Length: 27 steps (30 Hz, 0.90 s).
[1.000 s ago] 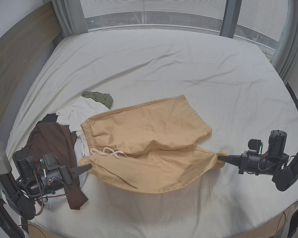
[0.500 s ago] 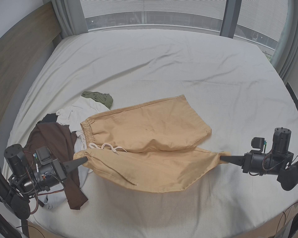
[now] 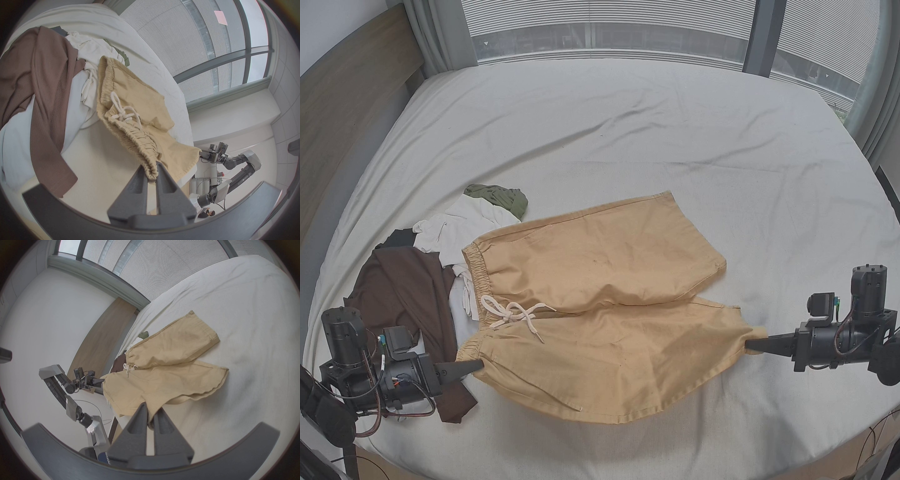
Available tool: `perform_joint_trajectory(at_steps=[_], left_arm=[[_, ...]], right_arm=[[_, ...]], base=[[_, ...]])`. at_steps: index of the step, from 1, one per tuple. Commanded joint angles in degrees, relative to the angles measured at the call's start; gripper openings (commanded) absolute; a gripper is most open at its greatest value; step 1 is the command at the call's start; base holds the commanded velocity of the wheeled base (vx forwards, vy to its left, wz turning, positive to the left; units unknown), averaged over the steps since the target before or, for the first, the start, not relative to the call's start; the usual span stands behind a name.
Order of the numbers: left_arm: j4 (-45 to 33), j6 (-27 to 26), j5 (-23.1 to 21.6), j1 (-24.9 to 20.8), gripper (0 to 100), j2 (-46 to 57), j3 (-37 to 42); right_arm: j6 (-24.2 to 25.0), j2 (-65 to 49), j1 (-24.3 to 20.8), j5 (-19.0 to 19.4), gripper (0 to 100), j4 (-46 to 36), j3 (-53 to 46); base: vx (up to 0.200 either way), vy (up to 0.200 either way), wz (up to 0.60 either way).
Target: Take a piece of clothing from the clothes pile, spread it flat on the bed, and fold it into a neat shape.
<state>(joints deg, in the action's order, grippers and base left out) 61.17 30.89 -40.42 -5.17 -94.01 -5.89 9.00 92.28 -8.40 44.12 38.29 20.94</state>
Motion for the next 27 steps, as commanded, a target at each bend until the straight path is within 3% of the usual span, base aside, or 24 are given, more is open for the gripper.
perform_joint_trajectory(at_steps=[1,13,17,27], left_arm=[[-2.5,-1.1,0.0,-0.4,0,3.0,-0.7],[-4.8,-3.6,0.0,1.1,0,3.3,-2.4],[-4.6,-0.9,0.4,2.4,0,2.8,-7.5],[-4.0,1.0,0.6,2.4,0,2.4,-10.3]], right_arm=[[-2.1,-1.9,0.0,0.1,0,-2.7,0.1],[-2.8,-2.9,0.8,1.4,0,-5.2,4.1],[1.4,-3.2,1.1,1.1,0,-5.2,8.6],[8.9,-1.5,1.0,0.8,0,0.2,15.5]], base=[[0.0,0.0,0.0],[0.0,0.0,0.0],[0.0,0.0,0.0],[0.0,0.0,0.0]])
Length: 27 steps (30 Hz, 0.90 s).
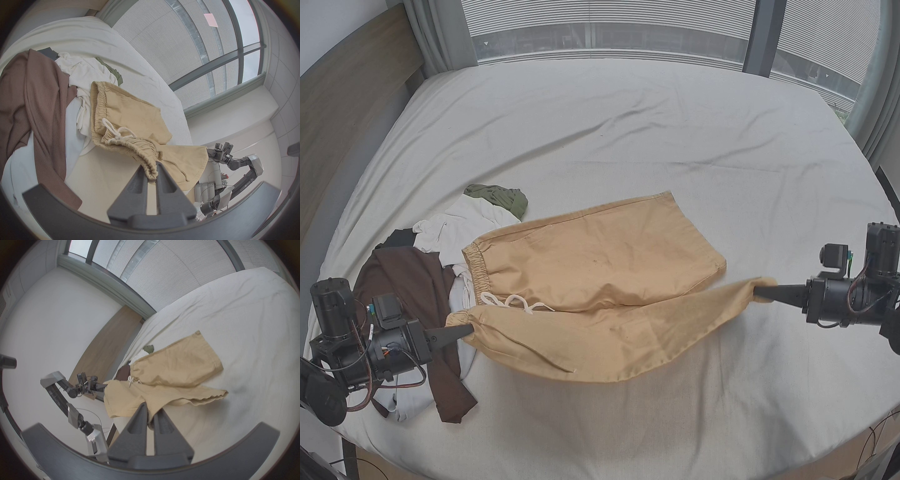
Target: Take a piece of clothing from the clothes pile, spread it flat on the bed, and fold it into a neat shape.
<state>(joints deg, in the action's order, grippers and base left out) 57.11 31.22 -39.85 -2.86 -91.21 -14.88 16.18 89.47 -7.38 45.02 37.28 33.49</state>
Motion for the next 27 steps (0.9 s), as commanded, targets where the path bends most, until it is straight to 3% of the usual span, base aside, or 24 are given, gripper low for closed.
perform_joint_trajectory(at_steps=[1,5,14,27], left_arm=[[0.1,1.7,0.1,0.0,0,-0.5,-1.9],[0.1,3.4,0.7,0.0,0,-0.8,-3.0],[0.2,7.0,6.7,0.0,0,-4.0,-6.6],[2.7,8.5,8.3,0.0,0,-5.7,-7.7]], right_arm=[[3.2,2.6,0.1,-0.6,0,1.5,5.2],[3.7,6.2,0.1,-2.0,0,1.4,9.9],[5.5,11.6,-0.4,-2.0,0,1.0,18.1],[5.9,18.7,-0.7,-2.0,0,-0.3,28.3]], base=[[0.0,0.0,0.0],[0.0,0.0,0.0],[0.0,0.0,0.0],[0.0,0.0,0.0]])
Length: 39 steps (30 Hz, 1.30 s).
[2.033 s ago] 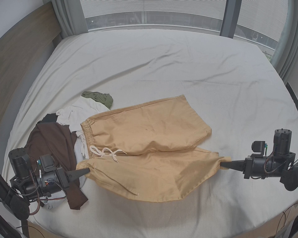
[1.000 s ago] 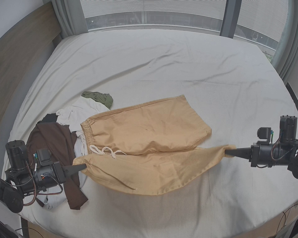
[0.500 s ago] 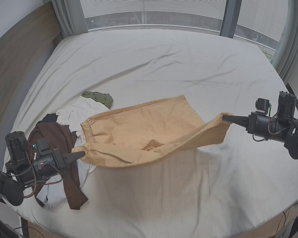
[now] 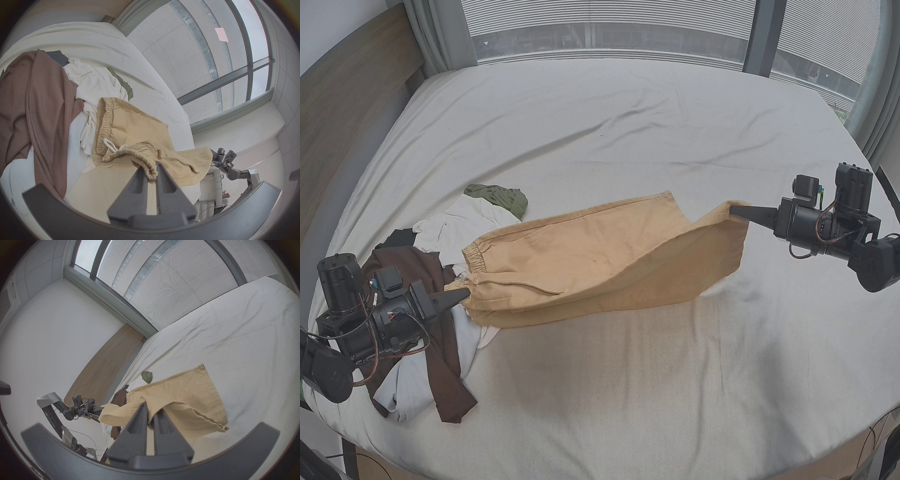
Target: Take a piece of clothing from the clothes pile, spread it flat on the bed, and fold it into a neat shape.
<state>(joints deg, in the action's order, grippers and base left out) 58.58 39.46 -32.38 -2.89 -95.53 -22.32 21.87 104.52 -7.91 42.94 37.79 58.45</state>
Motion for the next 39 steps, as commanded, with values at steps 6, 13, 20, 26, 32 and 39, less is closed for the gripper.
perform_joint_trajectory(at_steps=[6,13,20,26,32,39], left_arm=[[8.0,4.0,5.7,-0.2,0,-5.4,-1.4],[14.0,4.5,8.0,-0.7,0,-10.5,-1.4],[18.0,4.7,10.1,-1.2,0,-14.2,-1.8],[21.9,5.7,11.6,-1.2,0,-17.2,-2.8],[25.6,6.4,12.7,-1.0,0,-19.3,-3.9],[25.9,6.4,12.7,-0.8,0,-20.0,-4.1]], right_arm=[[0.2,6.7,-0.1,0.0,0,-3.5,8.6],[0.3,10.9,-0.2,-0.2,0,-4.9,14.1],[0.3,13.6,-1.1,-0.3,0,-5.0,17.5],[0.3,15.9,-1.3,-1.5,0,-4.9,20.0],[0.4,19.1,-1.3,-2.2,0,-4.9,24.1],[0.4,22.0,-1.7,-3.3,0,-4.9,27.1]], base=[[0.0,0.0,0.0],[0.0,0.0,0.0],[0.0,0.0,0.0],[0.0,0.0,0.0],[0.0,0.0,0.0],[0.0,0.0,0.0]])
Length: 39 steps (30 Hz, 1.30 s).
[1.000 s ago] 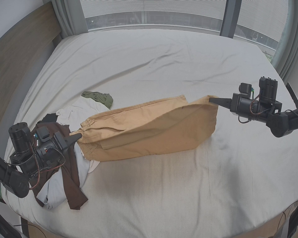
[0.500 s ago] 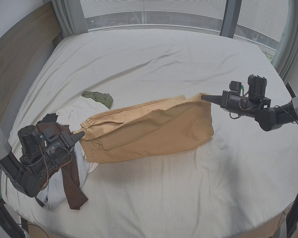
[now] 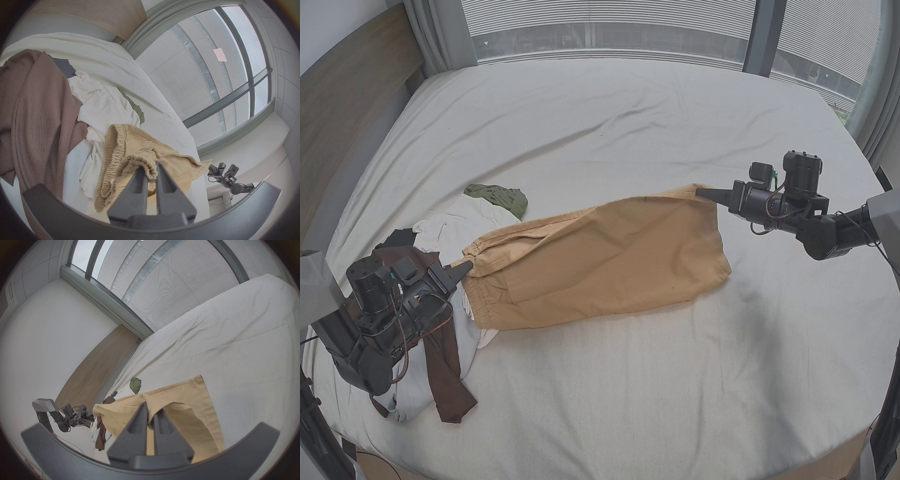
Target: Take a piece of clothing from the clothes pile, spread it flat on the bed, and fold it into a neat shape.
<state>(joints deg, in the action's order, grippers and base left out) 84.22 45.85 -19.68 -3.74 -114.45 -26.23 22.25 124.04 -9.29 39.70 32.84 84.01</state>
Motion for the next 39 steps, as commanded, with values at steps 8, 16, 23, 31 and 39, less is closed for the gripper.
perform_joint_trajectory(at_steps=[8,16,23,31,39], left_arm=[[4.2,-0.1,0.1,0.2,100,-3.1,0.0],[4.4,1.1,0.6,3.0,100,-3.2,-2.6],[4.4,1.8,0.7,2.2,100,0.1,-1.1],[4.5,3.8,-3.2,-1.8,100,5.2,4.3],[4.5,0.0,-4.8,-4.6,100,7.4,8.7]], right_arm=[[-0.1,3.8,-0.8,-0.1,100,0.6,3.4],[0.4,5.6,-1.3,-5.2,100,0.6,7.8],[2.1,-2.6,-1.4,-5.6,100,0.6,-1.8],[3.9,-10.7,-0.6,-5.6,100,1.6,-18.4],[3.4,-9.7,0.1,-5.8,100,18.6,-36.8]], base=[[0.0,0.0,0.0],[0.0,0.0,0.0],[0.0,0.0,0.0],[0.0,0.0,0.0],[0.0,0.0,0.0]])
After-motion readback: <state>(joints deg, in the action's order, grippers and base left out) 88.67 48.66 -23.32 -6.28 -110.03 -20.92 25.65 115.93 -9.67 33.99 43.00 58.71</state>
